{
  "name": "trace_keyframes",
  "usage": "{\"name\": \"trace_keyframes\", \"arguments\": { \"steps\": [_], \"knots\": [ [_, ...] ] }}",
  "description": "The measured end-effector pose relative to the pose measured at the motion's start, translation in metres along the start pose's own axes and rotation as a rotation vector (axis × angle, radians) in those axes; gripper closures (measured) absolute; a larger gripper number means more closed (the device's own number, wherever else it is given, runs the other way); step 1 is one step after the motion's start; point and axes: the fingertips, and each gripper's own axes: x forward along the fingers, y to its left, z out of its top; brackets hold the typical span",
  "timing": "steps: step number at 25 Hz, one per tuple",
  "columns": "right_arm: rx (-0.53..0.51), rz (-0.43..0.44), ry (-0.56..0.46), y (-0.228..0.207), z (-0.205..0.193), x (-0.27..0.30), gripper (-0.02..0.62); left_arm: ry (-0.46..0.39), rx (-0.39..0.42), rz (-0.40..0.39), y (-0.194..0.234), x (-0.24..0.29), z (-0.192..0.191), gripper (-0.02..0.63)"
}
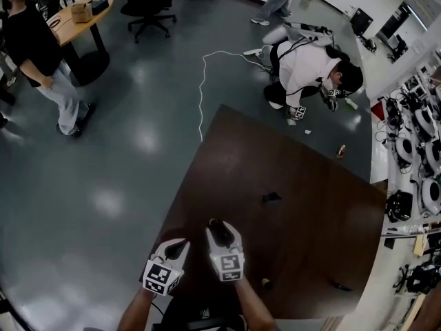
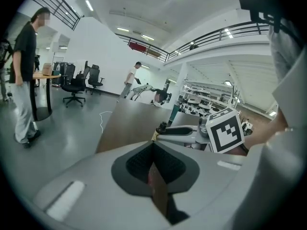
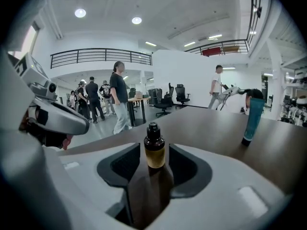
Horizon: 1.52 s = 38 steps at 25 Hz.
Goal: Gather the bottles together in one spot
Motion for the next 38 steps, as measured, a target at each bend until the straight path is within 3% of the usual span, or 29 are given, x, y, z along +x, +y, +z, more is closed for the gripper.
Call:
{"name": "trace_keyframes", "arguments": {
  "steps": [5, 8, 18, 28, 38],
  "knots": [
    [-0.014, -0.014, 0.001, -0.001, 0.005, 0.004, 0.416, 0.001, -0.004, -0.005, 0.005, -0.001, 0.002, 0.604],
    [-0.026, -0.024, 0.000, -0.002, 0.005, 0.004, 0.457, 0.008, -0.004, -0.006, 0.009, 0.000, 0.002, 0.604],
    [-0.036, -0.026, -0.026, -0.006, 0.013, 0.001, 0.462, -0.001, 0.014, 0.001, 0.013, -0.001, 0.006, 0.604],
    [-0.037, -0.041, -0.116, -0.023, 0.052, -0.059, 0.463, -0.026, 0.079, -0.024, -0.032, -0.011, 0.026, 0.604],
    [-0.015, -0.119, -0.162, -0.057, 0.051, -0.150, 0.463, -0.046, 0.155, -0.067, -0.088, -0.009, 0.040, 0.604]
  ]
}}
